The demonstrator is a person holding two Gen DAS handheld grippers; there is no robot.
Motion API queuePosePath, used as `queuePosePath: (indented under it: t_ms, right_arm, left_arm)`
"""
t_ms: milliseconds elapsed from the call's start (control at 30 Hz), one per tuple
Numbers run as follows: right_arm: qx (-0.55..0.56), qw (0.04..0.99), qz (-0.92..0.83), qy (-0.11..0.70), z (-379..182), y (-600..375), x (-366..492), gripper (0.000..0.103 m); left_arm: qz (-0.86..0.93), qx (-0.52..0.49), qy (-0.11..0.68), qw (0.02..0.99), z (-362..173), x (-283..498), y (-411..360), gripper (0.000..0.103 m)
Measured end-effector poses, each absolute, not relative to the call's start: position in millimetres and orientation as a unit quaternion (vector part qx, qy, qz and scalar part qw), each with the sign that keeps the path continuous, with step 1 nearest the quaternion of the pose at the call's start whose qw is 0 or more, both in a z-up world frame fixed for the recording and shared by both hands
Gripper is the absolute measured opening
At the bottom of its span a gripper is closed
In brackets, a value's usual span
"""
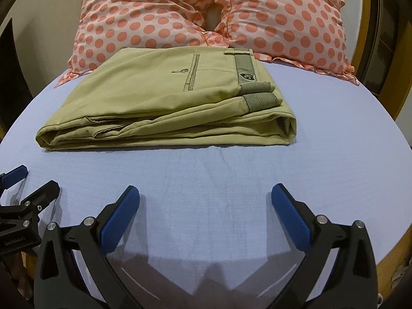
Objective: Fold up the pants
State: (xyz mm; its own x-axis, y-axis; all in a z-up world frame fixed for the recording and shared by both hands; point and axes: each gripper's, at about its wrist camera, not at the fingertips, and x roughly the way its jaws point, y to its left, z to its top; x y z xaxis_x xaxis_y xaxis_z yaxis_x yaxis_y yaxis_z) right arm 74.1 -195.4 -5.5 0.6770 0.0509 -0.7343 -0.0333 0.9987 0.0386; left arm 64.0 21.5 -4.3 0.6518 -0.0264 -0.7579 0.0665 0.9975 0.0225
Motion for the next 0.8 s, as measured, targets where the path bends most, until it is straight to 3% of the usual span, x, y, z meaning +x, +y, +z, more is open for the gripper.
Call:
queuePosePath:
  t_ms: [800]
  right_arm:
    - [0.012, 0.916, 0.022, 0.401, -4.3, -194.7, 74.3, 0.102]
  left_arm:
    - [-0.026, 0.025, 0.420, 0.907, -3.7, 65.1, 21.9, 0.101]
